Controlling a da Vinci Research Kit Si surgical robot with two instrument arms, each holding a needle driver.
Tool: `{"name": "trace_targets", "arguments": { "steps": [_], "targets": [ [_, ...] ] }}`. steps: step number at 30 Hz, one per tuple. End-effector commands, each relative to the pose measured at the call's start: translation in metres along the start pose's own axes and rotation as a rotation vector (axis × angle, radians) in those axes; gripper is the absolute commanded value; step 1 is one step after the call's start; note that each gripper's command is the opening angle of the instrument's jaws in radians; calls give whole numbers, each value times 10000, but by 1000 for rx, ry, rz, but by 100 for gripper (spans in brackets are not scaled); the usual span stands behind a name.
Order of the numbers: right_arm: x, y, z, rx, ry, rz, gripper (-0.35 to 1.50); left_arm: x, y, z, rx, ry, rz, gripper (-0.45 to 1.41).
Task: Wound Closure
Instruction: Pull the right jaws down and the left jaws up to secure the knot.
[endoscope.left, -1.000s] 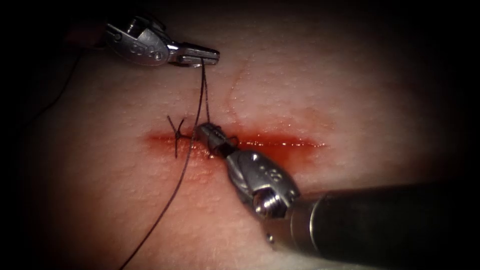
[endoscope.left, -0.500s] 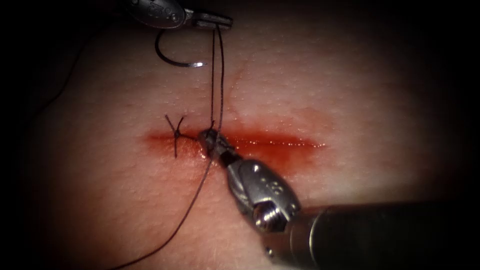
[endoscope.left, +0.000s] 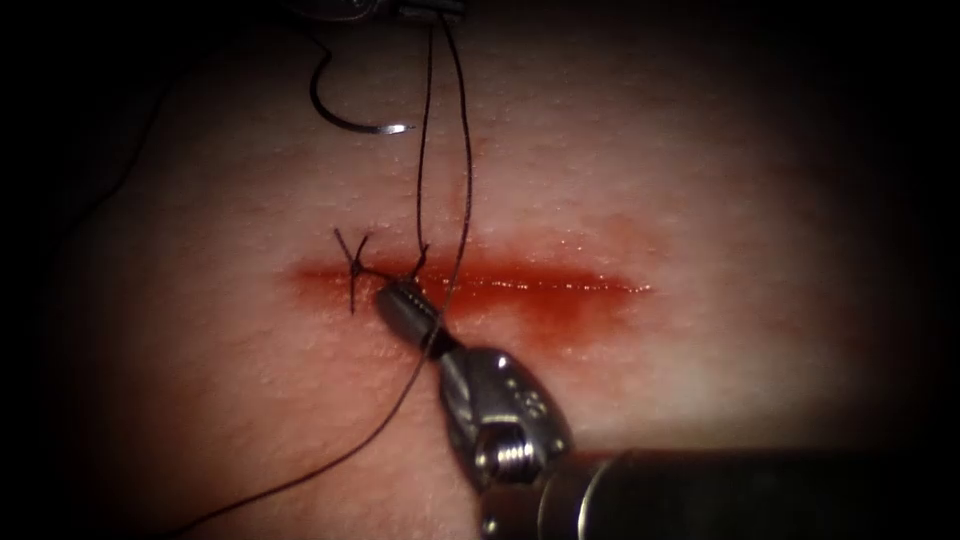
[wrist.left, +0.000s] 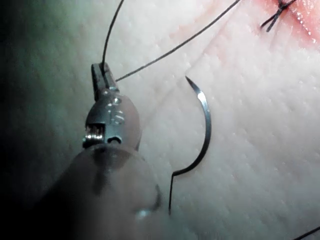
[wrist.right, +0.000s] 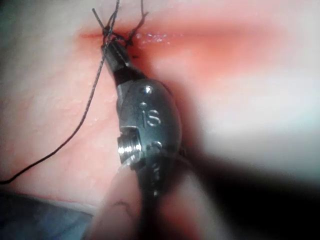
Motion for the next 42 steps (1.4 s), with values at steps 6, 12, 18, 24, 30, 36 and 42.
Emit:
{"name": "trace_targets", "arguments": {
  "steps": [6, 12, 18, 24, 30, 36, 42],
  "targets": [
    [-9, -4, 1, -5, 12, -87, -35, -10, -14, 12, 14, -6, 31, -45],
    [-11, -6, -7, -31, 2, -375, -35, -11, -11, 13, 20, -8, 33, -45],
    [-5, -12, -13, -59, 8, -548, -35, -17, -19, 13, 104, -5, 65, -45],
    [-8, -19, -17, -45, 6, -552, -35, -19, -23, 17, 134, -12, 58, -45],
    [-16, -27, -19, -26, 6, -574, -35, -25, -35, 13, 170, -20, 75, -45],
    [-25, -28, -20, -28, -14, -593, -35, -43, -46, 17, 192, -56, 102, -45],
    [-37, -27, -27, -30, -30, -609, -35, -53, -47, 18, 202, -67, 102, -45]
  ]
}}
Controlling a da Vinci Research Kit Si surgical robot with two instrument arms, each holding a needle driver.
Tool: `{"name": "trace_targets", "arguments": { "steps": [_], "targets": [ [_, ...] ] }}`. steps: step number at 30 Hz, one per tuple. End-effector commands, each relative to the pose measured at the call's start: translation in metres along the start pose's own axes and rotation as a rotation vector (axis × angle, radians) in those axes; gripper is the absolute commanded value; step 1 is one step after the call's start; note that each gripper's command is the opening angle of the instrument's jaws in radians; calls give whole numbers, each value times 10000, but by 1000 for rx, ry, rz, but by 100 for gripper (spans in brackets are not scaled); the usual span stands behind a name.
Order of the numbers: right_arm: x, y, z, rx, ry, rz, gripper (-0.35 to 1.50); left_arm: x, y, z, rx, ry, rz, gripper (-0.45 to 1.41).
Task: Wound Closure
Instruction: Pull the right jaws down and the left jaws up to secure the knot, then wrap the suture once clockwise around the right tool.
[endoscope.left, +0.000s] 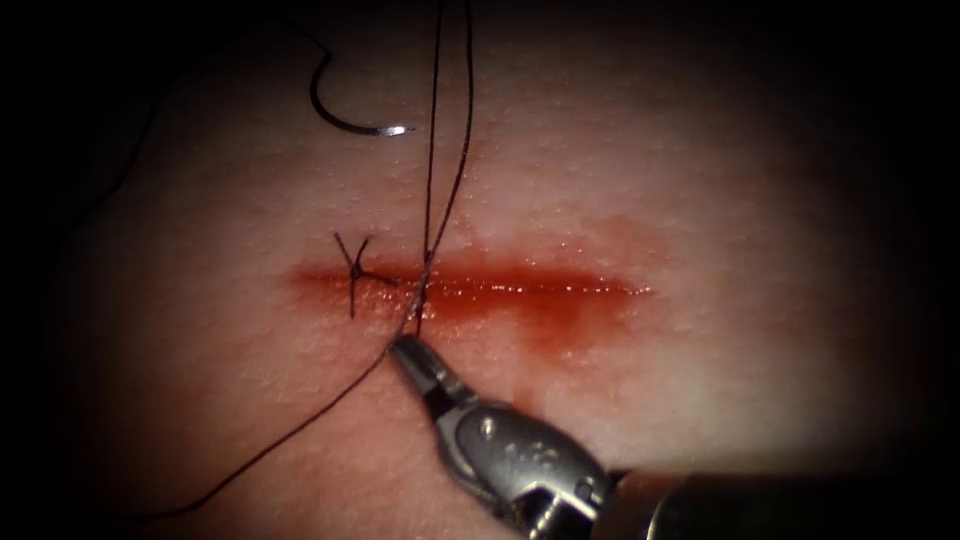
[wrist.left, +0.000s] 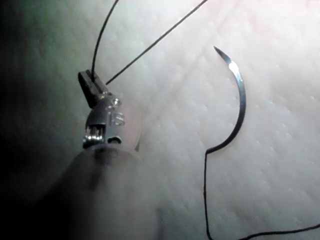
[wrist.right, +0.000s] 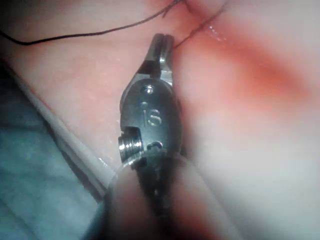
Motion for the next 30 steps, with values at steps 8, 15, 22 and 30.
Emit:
{"name": "trace_targets", "arguments": {
  "steps": [8, 15, 22, 30],
  "targets": [
    [-19, -24, -16, 4, -16, -28, -35, -14, -10, 8, 20, -17, -6, -45],
    [-22, -30, -18, 6, -25, -31, -35, -14, -8, 10, 27, -9, -6, -45],
    [-7, -26, -10, 48, 45, -34, -35, 1, -1, -2, 25, 61, -31, -45],
    [-1, -18, -1, 101, 92, -103, 94, 45, 21, -33, -102, 264, -142, -45]
  ]
}}
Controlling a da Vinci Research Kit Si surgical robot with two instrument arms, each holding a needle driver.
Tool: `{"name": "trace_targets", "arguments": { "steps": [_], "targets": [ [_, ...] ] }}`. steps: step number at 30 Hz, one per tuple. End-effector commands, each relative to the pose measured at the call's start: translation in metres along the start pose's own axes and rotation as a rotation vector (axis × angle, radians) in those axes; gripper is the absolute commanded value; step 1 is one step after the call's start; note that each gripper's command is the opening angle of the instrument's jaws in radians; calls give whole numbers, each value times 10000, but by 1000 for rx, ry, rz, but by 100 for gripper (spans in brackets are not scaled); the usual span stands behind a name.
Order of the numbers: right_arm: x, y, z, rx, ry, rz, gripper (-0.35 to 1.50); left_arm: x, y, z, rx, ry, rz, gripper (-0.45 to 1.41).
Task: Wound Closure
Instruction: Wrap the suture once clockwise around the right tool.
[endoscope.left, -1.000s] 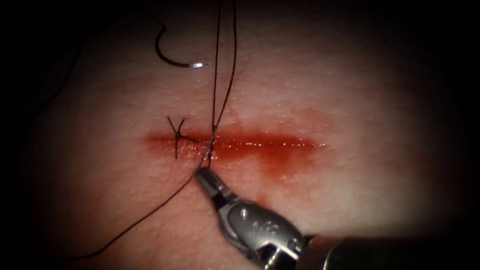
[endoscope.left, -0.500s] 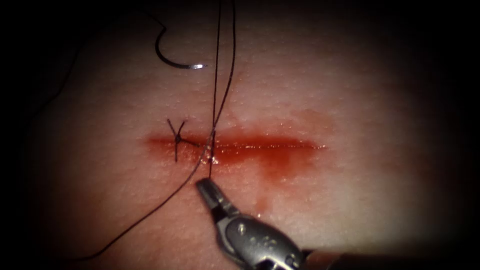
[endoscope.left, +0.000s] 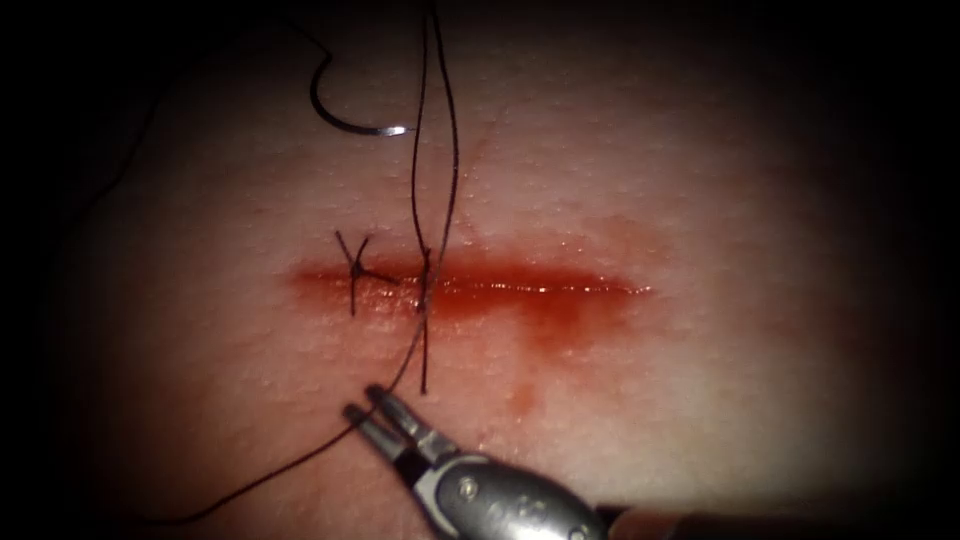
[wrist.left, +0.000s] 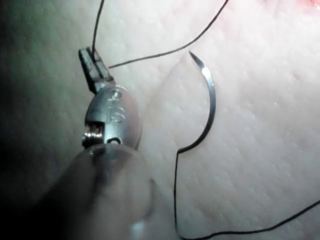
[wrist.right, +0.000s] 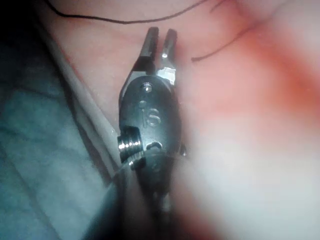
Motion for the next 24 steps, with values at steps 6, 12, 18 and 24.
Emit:
{"name": "trace_targets", "arguments": {
  "steps": [6, 12, 18, 24],
  "targets": [
    [-4, 2, 1, 17, 44, -43, 125, 39, 25, -17, -93, 188, -69, -45],
    [11, 16, -7, 94, 44, -71, 103, 78, 51, -34, -138, 265, -95, -45],
    [38, 38, 9, 224, 77, -80, 104, 107, 80, -39, -152, 243, -111, -45],
    [42, 57, 27, 223, 79, -238, -5, 128, 100, -33, -133, 193, -147, -45]
  ]
}}
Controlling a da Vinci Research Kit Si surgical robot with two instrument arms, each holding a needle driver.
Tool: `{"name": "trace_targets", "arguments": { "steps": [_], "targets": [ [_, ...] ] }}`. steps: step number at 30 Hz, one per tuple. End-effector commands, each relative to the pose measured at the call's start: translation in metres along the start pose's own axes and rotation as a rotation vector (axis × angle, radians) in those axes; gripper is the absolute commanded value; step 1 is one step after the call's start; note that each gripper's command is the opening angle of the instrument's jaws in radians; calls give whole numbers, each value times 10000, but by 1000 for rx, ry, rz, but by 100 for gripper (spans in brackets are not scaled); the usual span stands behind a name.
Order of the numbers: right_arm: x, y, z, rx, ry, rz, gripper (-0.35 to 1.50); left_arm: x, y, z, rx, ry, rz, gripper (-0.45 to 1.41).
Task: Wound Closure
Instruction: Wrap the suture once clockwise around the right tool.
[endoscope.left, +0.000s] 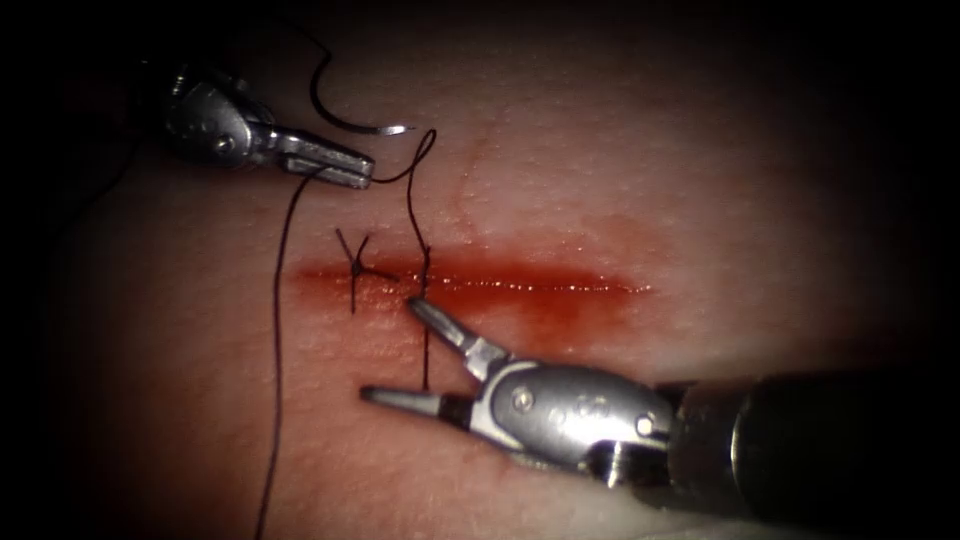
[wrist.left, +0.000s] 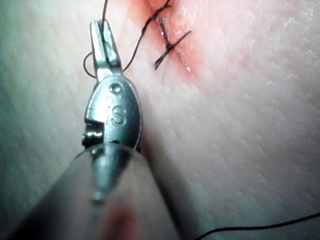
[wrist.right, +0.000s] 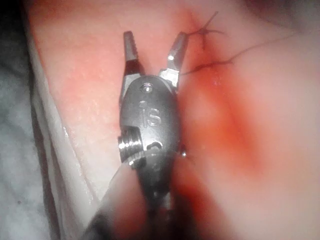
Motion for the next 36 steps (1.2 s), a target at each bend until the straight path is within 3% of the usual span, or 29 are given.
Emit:
{"name": "trace_targets", "arguments": {
  "steps": [1, 2, 6, 8, 12, 16, 25, 36],
  "targets": [
    [-7, 4, 13, 14, -8, -61, -23, -5, -3, 5, 13, -2, 1, -45],
    [-8, 6, 15, 18, -18, -84, -35, -2, -2, 6, 23, -4, 1, -45],
    [-12, 14, 24, 64, -116, -90, -35, 10, 4, 12, 65, 3, -13, -45],
    [-13, 26, 31, 126, -113, 32, -35, 18, 9, 15, 82, 6, -21, -45],
    [-18, 38, 41, 188, -76, -11, -35, 28, 17, 17, 102, 11, -29, -45],
    [-25, 42, 51, 138, -87, -84, -35, 39, 23, 16, 144, 21, -55, -45],
    [-36, 63, 73, 115, -80, -81, -35, 42, 45, 26, 178, 45, -97, -45],
    [-44, 85, 88, 296, 283, 150, -35, 38, 63, 27, 168, 101, -179, -45]
  ]
}}
